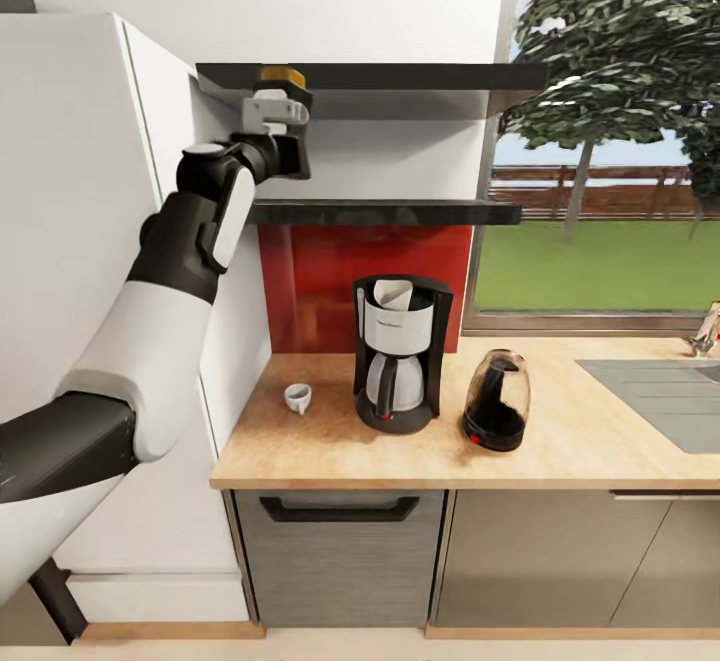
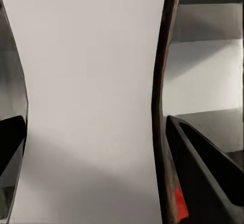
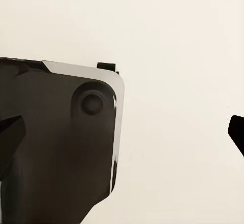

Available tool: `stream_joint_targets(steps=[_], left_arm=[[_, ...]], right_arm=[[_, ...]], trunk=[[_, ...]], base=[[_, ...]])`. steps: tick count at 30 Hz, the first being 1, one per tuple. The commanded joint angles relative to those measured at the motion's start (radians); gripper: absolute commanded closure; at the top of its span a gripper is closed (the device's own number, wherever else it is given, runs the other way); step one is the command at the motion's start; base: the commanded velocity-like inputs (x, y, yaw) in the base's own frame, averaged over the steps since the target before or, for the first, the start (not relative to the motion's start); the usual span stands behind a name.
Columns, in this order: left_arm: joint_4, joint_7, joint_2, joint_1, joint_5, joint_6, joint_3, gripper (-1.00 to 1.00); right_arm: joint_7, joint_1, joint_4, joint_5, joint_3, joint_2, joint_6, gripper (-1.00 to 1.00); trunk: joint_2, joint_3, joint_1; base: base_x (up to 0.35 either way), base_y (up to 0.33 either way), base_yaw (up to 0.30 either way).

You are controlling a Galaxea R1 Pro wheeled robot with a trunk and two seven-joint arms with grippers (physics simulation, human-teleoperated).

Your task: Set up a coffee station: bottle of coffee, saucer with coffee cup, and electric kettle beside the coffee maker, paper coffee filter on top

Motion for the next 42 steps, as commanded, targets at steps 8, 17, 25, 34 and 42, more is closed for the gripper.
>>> stream_joint_targets(steps=[8, 17, 25, 34, 42], left_arm=[[-0.117, -0.093, 0.003, 0.093, 0.006, 0.056, 0.005, 1.00], [-0.336, -0.317, 0.052, 0.258, 0.017, 0.125, 0.011, 1.00], [-0.471, -0.525, 0.098, 0.371, 0.061, 0.186, 0.146, 1.00], [-0.511, -0.542, 0.125, 0.676, 0.051, 0.114, 0.154, 1.00], [-0.500, -0.464, 0.120, 0.799, 0.003, -0.074, 0.151, 1.00]], right_arm=[[0.004, 0.000, 0.001, -0.011, 0.007, 0.001, -0.004, -1.00], [0.004, 0.000, 0.000, -0.011, 0.007, 0.001, -0.005, -1.00], [0.004, 0.000, -0.001, -0.011, 0.008, 0.001, -0.005, -1.00], [0.004, 0.000, -0.001, -0.011, 0.008, 0.001, -0.005, -1.00], [0.004, 0.000, -0.001, -0.011, 0.008, 0.001, -0.005, -1.00]], trunk=[[-0.001, 0.000, 0.000], [-0.001, 0.000, 0.000], [-0.001, 0.000, 0.000], [-0.001, 0.000, 0.000], [-0.001, 0.000, 0.000]], base=[[-0.002, 0.000, 0.000], [0.000, 0.000, 0.000], [0.000, 0.000, 0.000], [0.000, 0.000, 0.000], [0.000, 0.000, 0.000]])
